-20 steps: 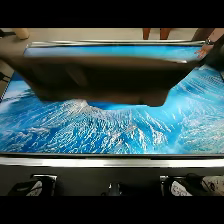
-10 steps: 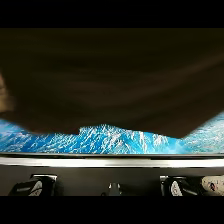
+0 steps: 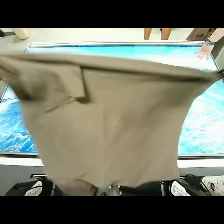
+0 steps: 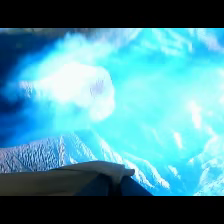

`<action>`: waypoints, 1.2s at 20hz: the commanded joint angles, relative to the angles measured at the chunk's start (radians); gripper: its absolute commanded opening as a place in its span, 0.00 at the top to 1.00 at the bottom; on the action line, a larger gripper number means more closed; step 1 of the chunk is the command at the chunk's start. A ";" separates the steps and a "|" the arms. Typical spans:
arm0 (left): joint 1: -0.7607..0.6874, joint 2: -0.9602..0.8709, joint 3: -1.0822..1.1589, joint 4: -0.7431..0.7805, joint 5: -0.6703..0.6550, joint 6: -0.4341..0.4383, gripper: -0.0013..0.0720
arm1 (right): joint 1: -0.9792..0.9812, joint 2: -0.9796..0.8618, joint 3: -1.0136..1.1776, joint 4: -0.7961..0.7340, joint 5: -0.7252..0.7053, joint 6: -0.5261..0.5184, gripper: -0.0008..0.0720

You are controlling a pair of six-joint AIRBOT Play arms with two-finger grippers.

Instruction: Fold the shirts.

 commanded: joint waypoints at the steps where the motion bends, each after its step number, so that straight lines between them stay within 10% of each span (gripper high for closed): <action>1: -0.019 -0.154 -0.314 -0.014 0.135 0.032 0.95 | 0.001 -0.255 -0.126 0.031 -0.050 0.014 0.96; 14: -0.127 -0.715 -0.134 -0.173 0.731 0.098 0.95 | 0.103 -0.571 -0.127 0.201 -0.785 -0.185 0.96; 19: -0.097 -0.764 -0.089 -0.202 0.576 0.109 0.95 | 0.190 -0.595 -0.124 -0.047 -0.722 -0.082 0.96; 24: -0.069 -0.649 -0.063 -0.130 0.090 0.179 0.95 | 0.139 -0.537 -0.123 -0.069 -0.344 -0.016 0.96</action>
